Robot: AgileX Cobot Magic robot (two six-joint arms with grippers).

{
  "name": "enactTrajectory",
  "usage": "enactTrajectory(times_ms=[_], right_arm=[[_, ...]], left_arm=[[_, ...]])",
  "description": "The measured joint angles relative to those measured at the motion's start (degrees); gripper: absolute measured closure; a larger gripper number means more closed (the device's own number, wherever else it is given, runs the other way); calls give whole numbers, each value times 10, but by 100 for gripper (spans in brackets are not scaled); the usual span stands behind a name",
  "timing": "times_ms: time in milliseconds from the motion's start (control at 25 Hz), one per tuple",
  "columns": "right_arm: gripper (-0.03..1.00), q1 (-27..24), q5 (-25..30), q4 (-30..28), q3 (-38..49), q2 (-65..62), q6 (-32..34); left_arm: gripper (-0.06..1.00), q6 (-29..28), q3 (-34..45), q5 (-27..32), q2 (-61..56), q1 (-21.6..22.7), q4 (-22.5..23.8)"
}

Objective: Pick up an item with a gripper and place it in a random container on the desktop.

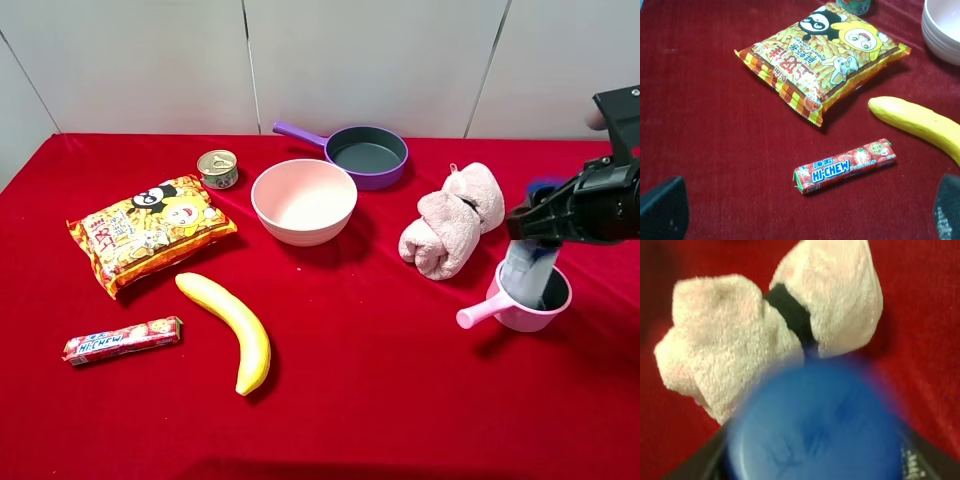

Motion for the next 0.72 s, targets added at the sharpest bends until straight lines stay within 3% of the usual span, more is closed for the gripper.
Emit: enactTrajectory(times_ms=[720], right_arm=[[50,0,-13,0,0,0,0]], left_arm=[[-3,0,0,0,0,0,0]])
